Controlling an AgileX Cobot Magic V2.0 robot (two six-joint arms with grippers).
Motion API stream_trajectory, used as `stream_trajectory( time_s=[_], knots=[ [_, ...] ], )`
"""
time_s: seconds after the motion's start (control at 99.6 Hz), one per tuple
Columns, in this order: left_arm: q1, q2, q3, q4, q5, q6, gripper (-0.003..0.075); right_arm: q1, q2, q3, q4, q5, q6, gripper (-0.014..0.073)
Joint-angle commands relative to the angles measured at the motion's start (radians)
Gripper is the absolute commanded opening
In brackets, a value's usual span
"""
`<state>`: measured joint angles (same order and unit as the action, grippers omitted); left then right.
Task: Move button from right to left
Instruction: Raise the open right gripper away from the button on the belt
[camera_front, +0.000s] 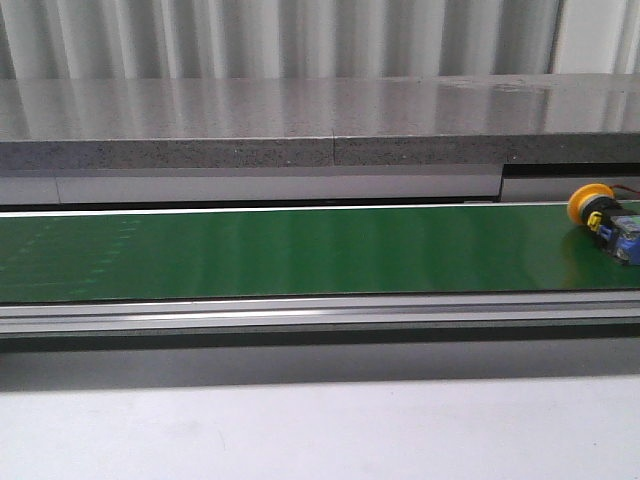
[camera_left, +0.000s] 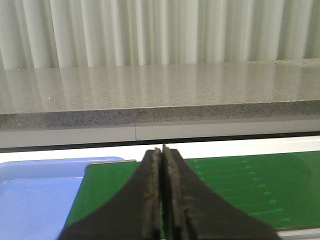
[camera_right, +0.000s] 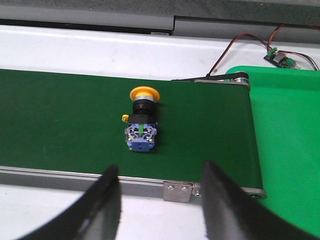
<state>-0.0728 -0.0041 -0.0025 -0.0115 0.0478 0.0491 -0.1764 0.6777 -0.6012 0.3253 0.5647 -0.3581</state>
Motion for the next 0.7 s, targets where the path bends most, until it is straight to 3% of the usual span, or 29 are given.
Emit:
stream_trajectory(
  time_s=[0.0,0.141,0.693],
  knots=[
    [-0.007,-0.035,0.025,-0.006,-0.083,-0.012,-0.002,0.001,-0.009,-0.024,0.007,-0.035,-0.009,0.0183],
    [-0.007,-0.035,0.025,-0.006,-0.083,-0.012,-0.002,0.001,-0.009,-0.024,0.008,-0.022,-0.009,-0.0076],
    [-0.007,-0.035,0.025,-0.006,-0.083,-0.012,-0.002,0.001,-0.009,-0.024,0.008,-0.022,-0.009,-0.0068]
  ],
)
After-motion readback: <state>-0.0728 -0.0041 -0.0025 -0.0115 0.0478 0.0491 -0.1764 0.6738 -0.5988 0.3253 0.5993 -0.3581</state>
